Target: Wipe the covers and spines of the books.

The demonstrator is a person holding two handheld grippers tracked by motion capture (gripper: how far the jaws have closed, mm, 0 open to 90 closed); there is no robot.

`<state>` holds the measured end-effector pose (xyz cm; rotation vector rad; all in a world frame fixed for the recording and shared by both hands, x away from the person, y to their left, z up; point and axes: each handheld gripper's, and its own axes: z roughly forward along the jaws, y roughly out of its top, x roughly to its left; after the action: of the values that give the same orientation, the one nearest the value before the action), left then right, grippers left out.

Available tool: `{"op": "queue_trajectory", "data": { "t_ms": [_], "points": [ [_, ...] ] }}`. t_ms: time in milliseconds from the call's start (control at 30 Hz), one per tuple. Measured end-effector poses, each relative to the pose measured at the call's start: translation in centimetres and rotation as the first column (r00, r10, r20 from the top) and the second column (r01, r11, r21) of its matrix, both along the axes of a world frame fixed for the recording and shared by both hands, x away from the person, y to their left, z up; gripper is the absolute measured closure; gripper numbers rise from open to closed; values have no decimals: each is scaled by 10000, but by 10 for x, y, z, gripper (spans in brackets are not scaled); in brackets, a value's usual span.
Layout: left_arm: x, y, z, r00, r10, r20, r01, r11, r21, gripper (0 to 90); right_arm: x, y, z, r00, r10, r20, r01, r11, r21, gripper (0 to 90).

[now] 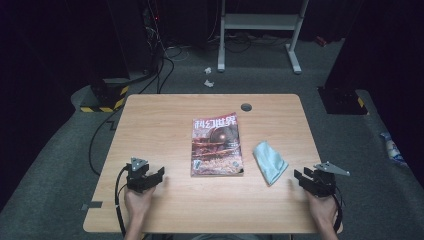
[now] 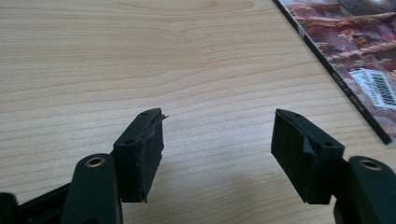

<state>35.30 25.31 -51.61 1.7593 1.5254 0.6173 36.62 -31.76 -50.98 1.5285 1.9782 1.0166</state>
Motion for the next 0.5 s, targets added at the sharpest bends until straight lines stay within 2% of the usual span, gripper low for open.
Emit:
{"op": "queue_trajectory", "data": {
  "t_ms": [400,500],
  "points": [
    [7,5,-7,9994,317,-136,-311,9988,384,341,4,-5,-11,9990,-433,-131,428,9986,-305,513],
    [8,5,-9,9992,365,-150,-358,9985,417,341,4,-5,-14,9990,-433,-74,428,9978,-506,507]
  ]
}}
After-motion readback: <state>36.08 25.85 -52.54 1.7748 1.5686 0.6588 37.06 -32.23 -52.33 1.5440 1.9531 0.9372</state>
